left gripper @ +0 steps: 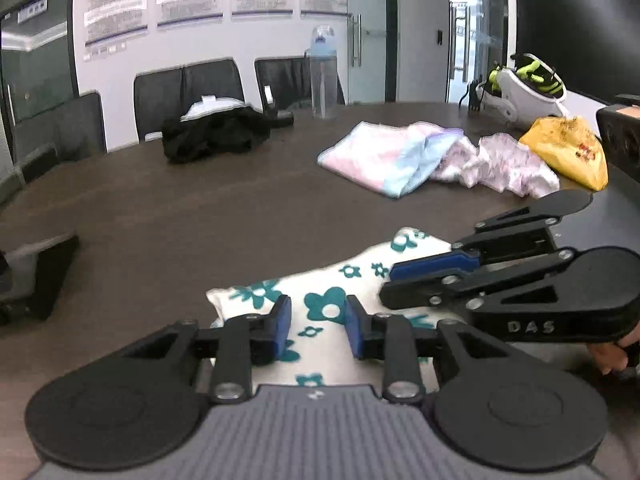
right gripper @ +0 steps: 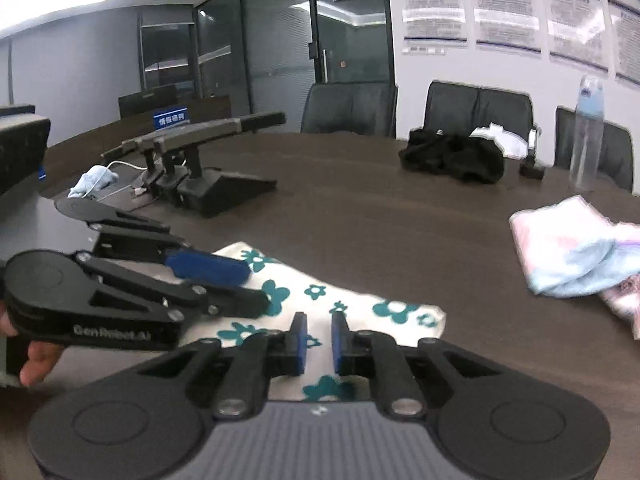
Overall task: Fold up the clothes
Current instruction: 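Grasp the folded dress edge with the left gripper while the right gripper grasps beside it, then lift the dress edge with both grippers and fold it over the bundle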
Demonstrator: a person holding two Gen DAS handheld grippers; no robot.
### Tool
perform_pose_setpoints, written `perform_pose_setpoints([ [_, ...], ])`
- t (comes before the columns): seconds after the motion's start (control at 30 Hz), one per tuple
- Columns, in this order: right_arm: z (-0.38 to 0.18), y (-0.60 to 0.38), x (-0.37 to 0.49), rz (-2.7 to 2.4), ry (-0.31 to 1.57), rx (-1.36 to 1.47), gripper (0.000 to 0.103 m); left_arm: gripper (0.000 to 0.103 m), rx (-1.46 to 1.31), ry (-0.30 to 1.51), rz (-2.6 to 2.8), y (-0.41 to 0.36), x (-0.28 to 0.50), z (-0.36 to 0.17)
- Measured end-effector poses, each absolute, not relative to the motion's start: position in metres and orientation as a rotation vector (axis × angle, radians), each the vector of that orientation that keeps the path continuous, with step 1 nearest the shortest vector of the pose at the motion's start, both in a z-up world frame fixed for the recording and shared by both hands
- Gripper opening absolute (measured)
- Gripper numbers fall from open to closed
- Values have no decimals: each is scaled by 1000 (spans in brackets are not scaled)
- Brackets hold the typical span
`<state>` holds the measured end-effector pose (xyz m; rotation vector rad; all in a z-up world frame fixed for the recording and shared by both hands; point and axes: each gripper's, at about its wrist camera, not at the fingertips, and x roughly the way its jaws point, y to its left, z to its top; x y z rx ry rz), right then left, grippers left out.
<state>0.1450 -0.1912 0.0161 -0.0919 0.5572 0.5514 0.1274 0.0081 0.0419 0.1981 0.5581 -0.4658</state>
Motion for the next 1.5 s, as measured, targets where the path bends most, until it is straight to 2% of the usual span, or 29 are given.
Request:
perform_pose_setpoints([
  [0.03, 22, -197, 141, 543, 537, -95, 11, 39, 205, 553, -459, 10, 126, 43],
  [0.1, 27, -211, 140, 522, 523, -50, 11, 40, 178, 577, -453, 12, 131, 37],
  [0.23, 4, -217, 164, 452, 646, 9, 11, 40, 123, 621, -453, 17, 147, 35],
  [0.3, 10, -219, 165, 458, 637, 25, 12, 48, 78, 620, -429, 26, 156, 49],
  [0.33, 16, -223, 166, 455, 628, 37, 17, 62, 19, 631, -400, 35, 164, 53],
  [0.37, 21, -230, 167, 445, 619, 77, 34, 75, -51, 660, -373, 44, 173, 53],
  [0.4, 24, -240, 169, 441, 618, 142, 45, 77, -136, 714, -350, 55, 184, 49],
  [0.43, 24, -249, 173, 447, 629, 216, 64, 77, -205, 773, -333, 65, 192, 44],
  [0.47, 20, -257, 178, 456, 651, 289, 69, 79, -254, 824, -330, 71, 197, 38],
  [0.6, -7, -257, 199, 445, 759, 393, 66, 83, -397, 897, -368, 78, 205, 24],
  [0.7, -14, -250, 197, 437, 741, 382, 60, 85, -383, 878, -401, 70, 206, 16],
  [0.73, -15, -249, 195, 438, 739, 394, 52, 83, -387, 867, -401, 70, 206, 15],
  [0.8, -18, -247, 193, 436, 736, 434, 44, 75, -406, 858, -414, 71, 205, 13],
  [0.83, -20, -244, 192, 438, 736, 443, 38, 63, -420, 860, -424, 70, 204, 11],
  [0.87, -21, -242, 191, 439, 733, 453, 38, 57, -434, 861, -432, 70, 204, 9],
  [0.93, -23, -243, 188, 431, 721, 473, 38, 55, -416, 846, -430, 67, 202, 9],
  [1.0, -20, -244, 185, 421, 704, 483, 37, 56, -407, 845, -434, 66, 203, 10],
  [1.07, -15, -249, 180, 389, 674, 492, 40, 62, -402, 841, -433, 68, 203, 14],
  [1.13, -9, -250, 175, 341, 652, 442, 47, 62, -355, 814, -430, 68, 201, 20],
  [1.23, -9, -252, 173, 327, 676, 445, 48, 61, -297, 803, -442, 64, 200, 24],
  [1.27, -12, -251, 173, 339, 685, 466, 44, 51, -295, 809, -441, 63, 200, 22],
  [1.3, -15, -250, 173, 350, 692, 483, 37, 49, -293, 816, -440, 62, 201, 20],
  [1.33, -17, -248, 173, 359, 695, 492, 19, 48, -291, 822, -438, 61, 201, 19],
  [1.43, -19, -242, 170, 349, 678, 468, 19, 49, -271, 812, -430, 58, 199, 15],
  [1.5, -17, -239, 167, 343, 666, 445, 20, 55, -254, 796, -414, 55, 196, 15],
])
